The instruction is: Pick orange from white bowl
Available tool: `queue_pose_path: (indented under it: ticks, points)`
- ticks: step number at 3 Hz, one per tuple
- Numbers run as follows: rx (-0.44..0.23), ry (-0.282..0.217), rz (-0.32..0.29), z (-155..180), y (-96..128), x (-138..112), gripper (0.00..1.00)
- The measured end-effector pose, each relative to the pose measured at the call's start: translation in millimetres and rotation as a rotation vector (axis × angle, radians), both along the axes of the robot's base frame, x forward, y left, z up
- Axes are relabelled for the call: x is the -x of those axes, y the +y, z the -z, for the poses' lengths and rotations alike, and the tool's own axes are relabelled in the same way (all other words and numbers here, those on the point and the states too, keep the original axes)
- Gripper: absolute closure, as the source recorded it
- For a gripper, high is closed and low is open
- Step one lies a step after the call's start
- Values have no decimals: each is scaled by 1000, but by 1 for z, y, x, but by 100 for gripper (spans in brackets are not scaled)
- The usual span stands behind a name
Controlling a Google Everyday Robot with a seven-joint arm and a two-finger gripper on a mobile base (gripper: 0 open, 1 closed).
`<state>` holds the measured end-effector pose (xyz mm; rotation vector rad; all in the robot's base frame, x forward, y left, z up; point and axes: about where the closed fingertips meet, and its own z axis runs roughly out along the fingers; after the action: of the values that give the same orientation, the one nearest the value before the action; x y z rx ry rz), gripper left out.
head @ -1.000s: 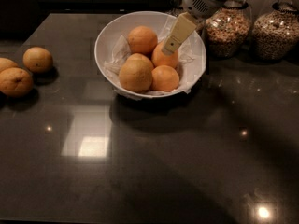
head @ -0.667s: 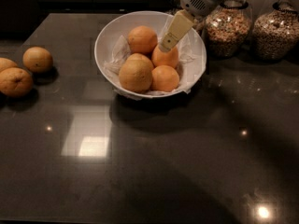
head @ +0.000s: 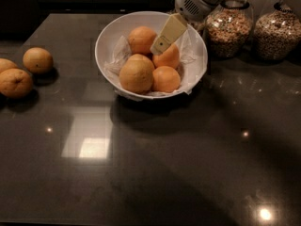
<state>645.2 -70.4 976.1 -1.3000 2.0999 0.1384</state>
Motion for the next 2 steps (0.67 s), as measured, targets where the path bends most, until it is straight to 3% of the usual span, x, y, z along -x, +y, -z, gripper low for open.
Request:
queue_pose_path:
  ticks: [1, 2]
  points:
    - [-68, -6, 13, 1, 26, 2, 0]
    - [-121, -18, 69, -2, 36, 2, 0]
